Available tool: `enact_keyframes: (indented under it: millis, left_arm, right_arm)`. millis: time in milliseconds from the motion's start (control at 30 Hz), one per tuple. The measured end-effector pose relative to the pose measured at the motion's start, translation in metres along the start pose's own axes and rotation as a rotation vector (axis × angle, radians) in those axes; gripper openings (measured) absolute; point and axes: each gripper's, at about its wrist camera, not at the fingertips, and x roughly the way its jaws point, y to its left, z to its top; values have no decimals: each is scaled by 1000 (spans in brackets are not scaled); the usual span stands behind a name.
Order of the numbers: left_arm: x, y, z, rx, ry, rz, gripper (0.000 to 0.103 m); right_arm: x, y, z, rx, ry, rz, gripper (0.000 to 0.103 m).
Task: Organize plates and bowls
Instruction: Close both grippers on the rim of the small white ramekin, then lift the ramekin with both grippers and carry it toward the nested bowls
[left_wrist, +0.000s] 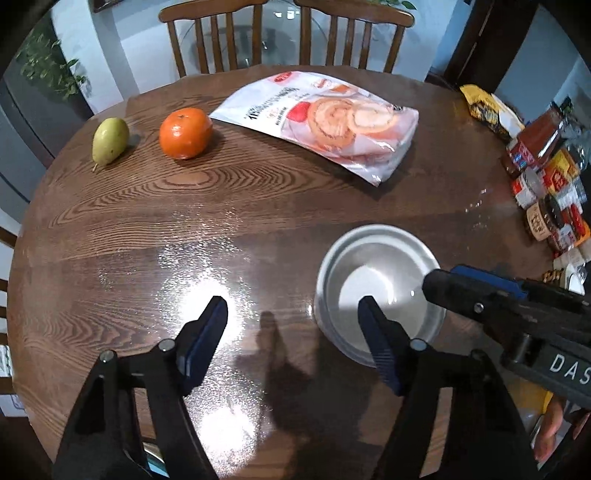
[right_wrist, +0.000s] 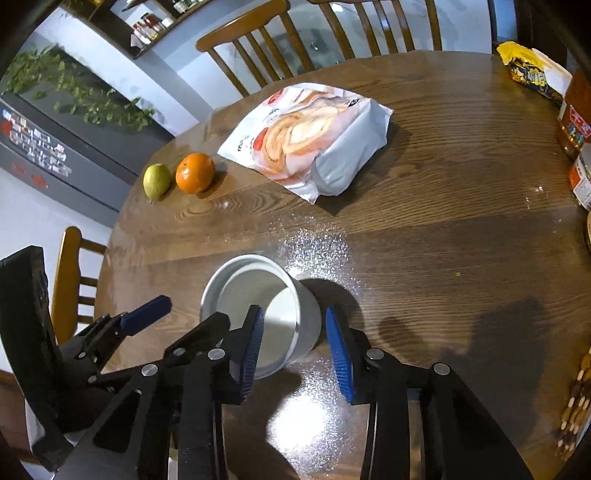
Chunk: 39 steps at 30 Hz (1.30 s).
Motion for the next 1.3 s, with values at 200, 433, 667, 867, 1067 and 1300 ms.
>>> enact_keyframes:
  millis: [200,433,667,867,1067,1300]
  left_arm:
    - [8,-11,-3,46,3,16,56]
    - [13,-14,-3,51,5,15,41]
    - [14,-18,-3,58,6,10,32]
    - [17,-24,-3,69,6,3,20]
    - [20,-23,-3,68,3,-7,19]
    - [20,-22,-3,68,-13,-10,17]
  right_arm:
    - [8,2,-4,-30,14,-27,30]
    - [13,1,-8,-30,19,-30,19]
    - [14,3,-8,-41,15,-29,15]
    - [15,5,-8,-52,6,-39,15]
    - [15,4,-8,-57,-6,-36,15]
    - [15,4,-9,-54,-21,-34,15]
